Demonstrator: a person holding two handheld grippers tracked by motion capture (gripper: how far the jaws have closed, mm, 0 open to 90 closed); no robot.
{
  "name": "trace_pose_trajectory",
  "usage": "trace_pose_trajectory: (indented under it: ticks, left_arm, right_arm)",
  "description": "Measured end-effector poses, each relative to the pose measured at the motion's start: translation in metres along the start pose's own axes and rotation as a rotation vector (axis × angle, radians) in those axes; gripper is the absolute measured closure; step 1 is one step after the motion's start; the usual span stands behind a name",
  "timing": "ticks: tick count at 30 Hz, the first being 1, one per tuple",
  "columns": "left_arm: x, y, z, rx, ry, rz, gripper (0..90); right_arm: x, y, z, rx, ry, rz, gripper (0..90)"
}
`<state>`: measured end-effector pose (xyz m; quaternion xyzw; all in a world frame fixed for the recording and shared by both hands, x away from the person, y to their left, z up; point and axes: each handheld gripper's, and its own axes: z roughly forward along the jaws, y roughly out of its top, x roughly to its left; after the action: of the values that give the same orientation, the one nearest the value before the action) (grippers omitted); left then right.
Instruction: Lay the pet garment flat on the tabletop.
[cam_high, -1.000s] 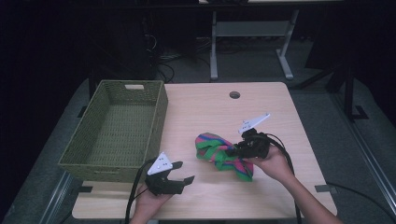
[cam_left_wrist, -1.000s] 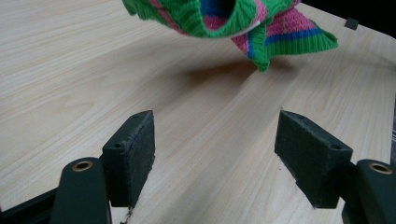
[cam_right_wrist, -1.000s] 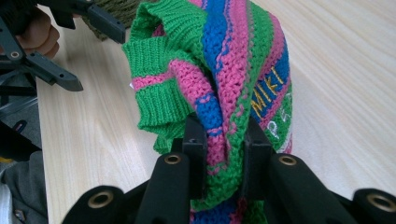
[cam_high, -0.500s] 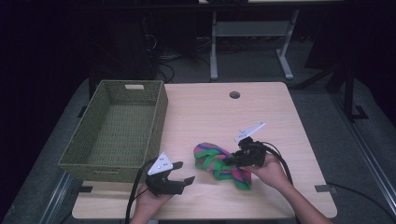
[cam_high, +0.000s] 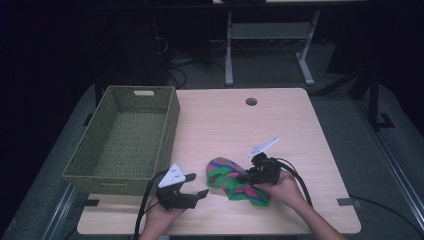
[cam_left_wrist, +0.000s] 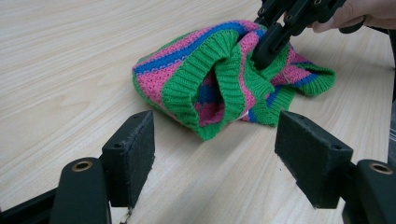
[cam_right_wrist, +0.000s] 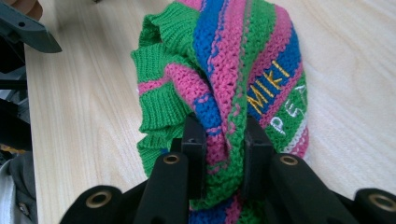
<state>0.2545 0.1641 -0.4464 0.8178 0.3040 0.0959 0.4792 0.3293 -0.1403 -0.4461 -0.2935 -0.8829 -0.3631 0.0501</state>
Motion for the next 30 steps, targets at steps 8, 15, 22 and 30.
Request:
trace_pose_trajectory:
  ticks: [8, 15, 22, 30]
  left_arm:
    - [0.000, 0.000, 0.001, 0.003, -0.003, -0.001, 28.3]
    - [0.000, 0.000, 0.001, 0.004, -0.002, -0.002, 28.3]
    - [0.000, 0.000, 0.001, 0.006, -0.001, -0.003, 28.3]
    - [0.001, 0.000, 0.000, 0.001, 0.002, -0.007, 28.3]
  right_arm:
    - [0.004, -0.004, 0.011, 0.017, -0.007, 0.005, 72.5]
    - [0.006, -0.006, 0.015, 0.007, -0.002, 0.010, 66.9]
    - [0.007, -0.006, 0.013, 0.004, 0.015, 0.001, 54.5]
    - [0.012, 0.001, -0.001, -0.005, 0.022, -0.029, 41.0]
